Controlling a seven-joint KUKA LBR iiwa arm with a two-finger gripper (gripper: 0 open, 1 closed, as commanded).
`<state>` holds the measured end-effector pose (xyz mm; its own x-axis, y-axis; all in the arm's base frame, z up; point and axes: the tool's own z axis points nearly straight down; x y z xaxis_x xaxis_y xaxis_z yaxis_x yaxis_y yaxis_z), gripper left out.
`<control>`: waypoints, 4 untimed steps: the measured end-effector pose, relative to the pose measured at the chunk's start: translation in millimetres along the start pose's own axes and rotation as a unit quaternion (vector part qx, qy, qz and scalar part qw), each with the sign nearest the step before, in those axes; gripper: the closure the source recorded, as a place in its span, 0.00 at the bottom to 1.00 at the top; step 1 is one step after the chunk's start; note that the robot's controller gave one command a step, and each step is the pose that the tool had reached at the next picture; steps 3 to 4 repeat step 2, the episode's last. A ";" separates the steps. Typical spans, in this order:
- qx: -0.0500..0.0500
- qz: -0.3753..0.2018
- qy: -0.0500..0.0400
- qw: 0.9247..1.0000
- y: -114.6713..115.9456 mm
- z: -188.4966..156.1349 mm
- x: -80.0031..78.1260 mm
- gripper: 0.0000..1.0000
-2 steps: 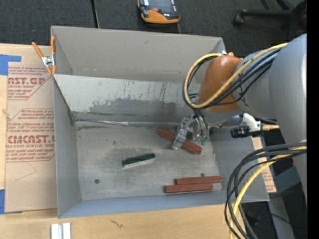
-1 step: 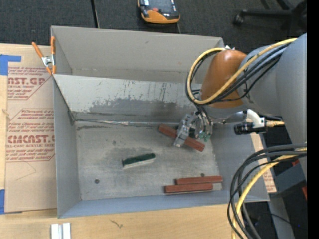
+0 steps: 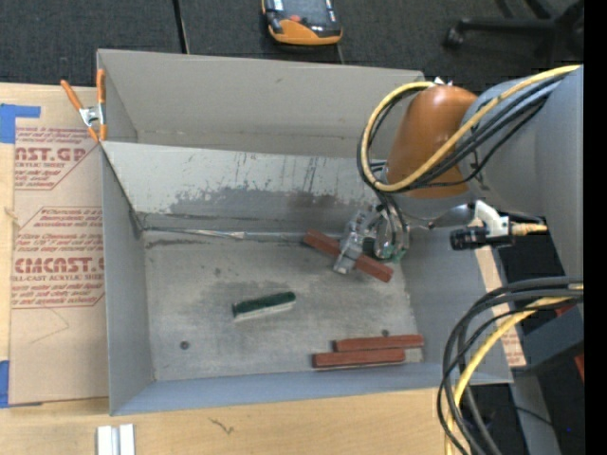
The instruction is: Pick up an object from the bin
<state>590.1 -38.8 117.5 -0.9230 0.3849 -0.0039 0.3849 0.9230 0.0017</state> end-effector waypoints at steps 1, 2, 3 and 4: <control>0.000 0.000 0.000 1.000 0.1 -4.1 -0.2 1.00; 0.000 0.000 0.002 1.000 0.0 -7.6 0.5 1.00; 0.000 0.000 0.002 1.000 0.0 -7.6 0.5 1.00; 0.000 0.000 0.002 1.000 0.0 -7.6 0.5 1.00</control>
Offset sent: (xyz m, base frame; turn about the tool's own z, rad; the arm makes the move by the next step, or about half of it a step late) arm 0.0000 -0.0001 0.0229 0.0000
